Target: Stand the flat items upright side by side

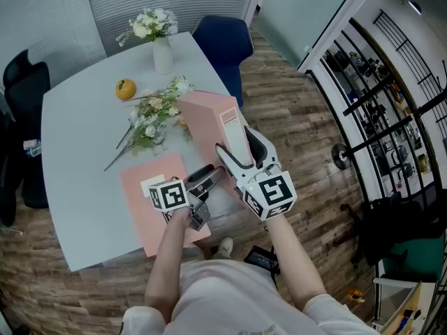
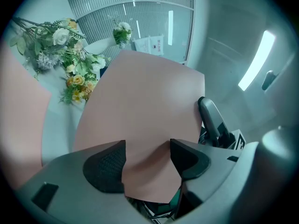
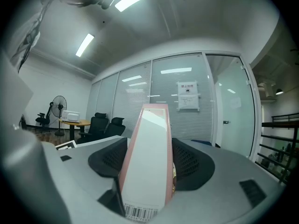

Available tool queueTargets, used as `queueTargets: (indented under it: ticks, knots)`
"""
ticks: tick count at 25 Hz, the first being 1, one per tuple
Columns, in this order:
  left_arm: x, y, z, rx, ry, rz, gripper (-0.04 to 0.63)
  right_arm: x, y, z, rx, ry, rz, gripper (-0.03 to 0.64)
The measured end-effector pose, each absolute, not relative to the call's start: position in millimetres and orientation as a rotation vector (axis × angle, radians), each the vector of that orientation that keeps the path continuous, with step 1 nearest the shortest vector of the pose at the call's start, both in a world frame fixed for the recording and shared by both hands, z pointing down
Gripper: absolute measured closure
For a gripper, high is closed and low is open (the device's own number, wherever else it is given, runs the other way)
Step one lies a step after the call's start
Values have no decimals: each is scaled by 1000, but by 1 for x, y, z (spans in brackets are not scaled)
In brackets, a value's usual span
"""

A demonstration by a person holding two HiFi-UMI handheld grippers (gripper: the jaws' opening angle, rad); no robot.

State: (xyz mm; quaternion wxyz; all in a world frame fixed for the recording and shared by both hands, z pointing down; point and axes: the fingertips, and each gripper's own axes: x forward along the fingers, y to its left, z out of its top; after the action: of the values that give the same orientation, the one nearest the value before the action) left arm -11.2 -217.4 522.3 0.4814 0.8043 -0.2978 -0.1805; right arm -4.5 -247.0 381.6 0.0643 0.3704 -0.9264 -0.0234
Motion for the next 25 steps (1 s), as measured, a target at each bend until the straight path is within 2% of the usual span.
queueTargets:
  ticks: [25]
  knots:
    - [-5,-209,530,1952,-694,-420,307,16,-227,386,1262,-2859,-89,304]
